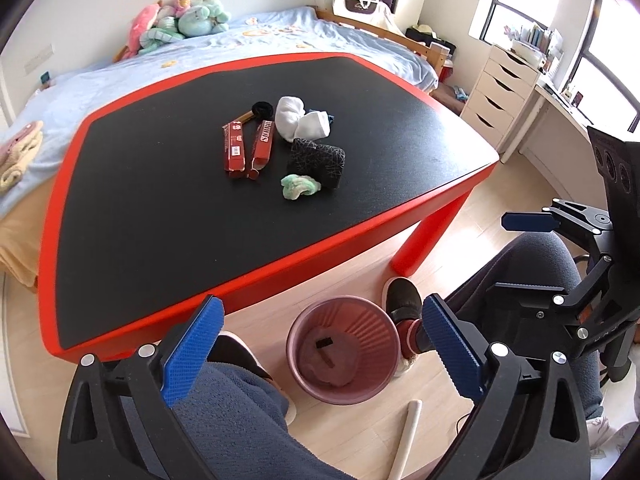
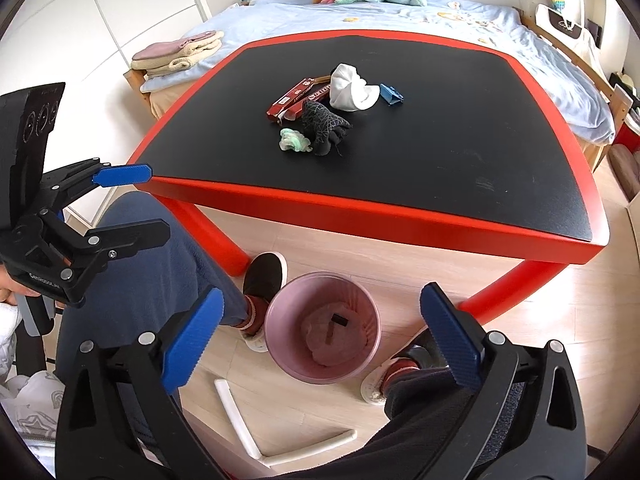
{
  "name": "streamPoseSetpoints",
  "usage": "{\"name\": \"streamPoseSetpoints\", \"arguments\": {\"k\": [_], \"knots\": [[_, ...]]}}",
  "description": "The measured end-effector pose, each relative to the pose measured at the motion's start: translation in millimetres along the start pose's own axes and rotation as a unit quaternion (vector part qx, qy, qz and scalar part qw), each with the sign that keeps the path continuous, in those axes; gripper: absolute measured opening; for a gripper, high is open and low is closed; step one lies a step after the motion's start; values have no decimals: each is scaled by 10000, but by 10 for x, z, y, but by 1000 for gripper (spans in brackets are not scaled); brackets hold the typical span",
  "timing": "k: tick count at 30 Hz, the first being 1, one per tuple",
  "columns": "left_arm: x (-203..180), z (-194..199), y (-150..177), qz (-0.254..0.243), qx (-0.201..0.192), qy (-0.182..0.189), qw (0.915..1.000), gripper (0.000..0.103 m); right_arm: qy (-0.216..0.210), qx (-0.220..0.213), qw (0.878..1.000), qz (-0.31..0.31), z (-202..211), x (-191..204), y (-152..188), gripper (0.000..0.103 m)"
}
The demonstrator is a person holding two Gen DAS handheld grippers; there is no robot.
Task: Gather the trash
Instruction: 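Open both tools to drop the clothespin and binder clip into the bin, then grasp the black patterned cloth with the right tool while the left tool grasps a red box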
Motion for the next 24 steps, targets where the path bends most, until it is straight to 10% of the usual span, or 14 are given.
{"name": "streamPoseSetpoints", "arguments": {"k": [24], "knots": [[431,92,-491,480,-265,-181,9983,95,-75,-313,9991,259,86,-10,-572,98]]}}
Point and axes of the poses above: each gripper's, at about its wrist camera, not at the fingertips, and z roughly against the way its jaws point, x to its left, y to its underside, the point moved 8 cm from there along -z, roughly the way its jaws point, and after that the axes turned 2 degrees about -y, right-handed, at the moved point
